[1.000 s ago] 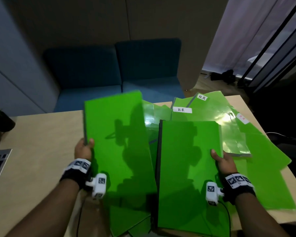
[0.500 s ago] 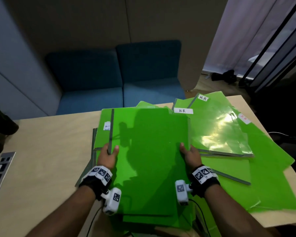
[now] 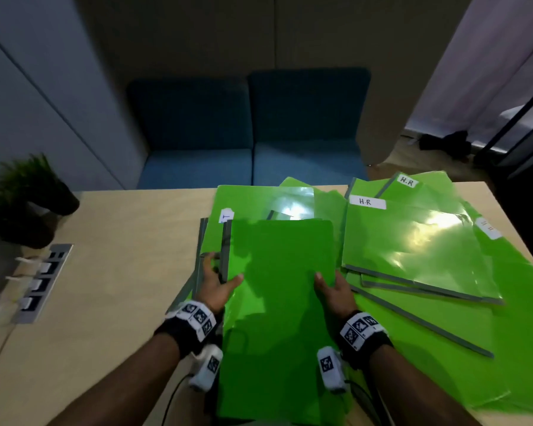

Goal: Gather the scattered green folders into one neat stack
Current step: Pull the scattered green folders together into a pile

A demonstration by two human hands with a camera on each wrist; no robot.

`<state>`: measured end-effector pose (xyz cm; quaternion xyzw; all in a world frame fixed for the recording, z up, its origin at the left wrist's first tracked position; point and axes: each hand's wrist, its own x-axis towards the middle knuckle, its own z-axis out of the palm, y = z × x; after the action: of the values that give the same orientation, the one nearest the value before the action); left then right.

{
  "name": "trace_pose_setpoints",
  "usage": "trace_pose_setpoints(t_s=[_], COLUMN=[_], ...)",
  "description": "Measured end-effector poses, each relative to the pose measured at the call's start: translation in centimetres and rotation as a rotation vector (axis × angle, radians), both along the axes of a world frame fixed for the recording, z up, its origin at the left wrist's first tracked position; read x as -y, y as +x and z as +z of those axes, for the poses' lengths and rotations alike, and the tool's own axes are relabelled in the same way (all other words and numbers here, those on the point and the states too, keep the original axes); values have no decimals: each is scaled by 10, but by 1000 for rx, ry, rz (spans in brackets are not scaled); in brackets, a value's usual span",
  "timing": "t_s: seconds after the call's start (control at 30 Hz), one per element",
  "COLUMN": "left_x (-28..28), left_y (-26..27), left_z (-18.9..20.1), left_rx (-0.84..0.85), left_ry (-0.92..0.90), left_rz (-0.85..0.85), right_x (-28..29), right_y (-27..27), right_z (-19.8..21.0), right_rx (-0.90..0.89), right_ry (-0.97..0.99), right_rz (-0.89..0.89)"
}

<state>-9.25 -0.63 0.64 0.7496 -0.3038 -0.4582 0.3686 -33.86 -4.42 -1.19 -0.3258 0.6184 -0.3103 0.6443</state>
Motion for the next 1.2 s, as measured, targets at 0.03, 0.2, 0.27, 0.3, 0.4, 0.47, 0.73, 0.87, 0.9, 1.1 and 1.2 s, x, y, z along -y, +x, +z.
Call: trace_pose_setpoints(t_s=[0.03,0.2,0.27,0.3,0.4,0.47,0.73,0.87,0.9,1.1,1.2], left_x=[14,87,107,114,129,134,129,116,113,89,51], left_y=[8,8,-17,-30,-66,-83,-99,-98,-97,-16,40], left_z=[6,54,70,74,70,68,58,54,54,51,25], left_rx=[81,876,850,783,801,913,1006,1042,1009,796,593], left_ry=[-60,-194,-151,-60,119,180,86,23,11,-182,-115], left_rz=[-4,-439,-591,-658,-696,-640,-594,-649,-694,-308,29], right_x=[-2,-4,-3,-4,-1,3,-5,-11,-14,-19,-17], right_y=[1,13,19,24,36,39,27,25,26,15,12], right_z=[-2,20,32,37,38,37,20,17,15,-1,-7], right_rx=[-27,15,133,180,196,146,-80,179,197,210,226], right_ry=[10,-22,-35,-30,-62,-100,-44,0,10,77,111], right_rz=[17,175,184,191,196,228,233,136,124,6,-4])
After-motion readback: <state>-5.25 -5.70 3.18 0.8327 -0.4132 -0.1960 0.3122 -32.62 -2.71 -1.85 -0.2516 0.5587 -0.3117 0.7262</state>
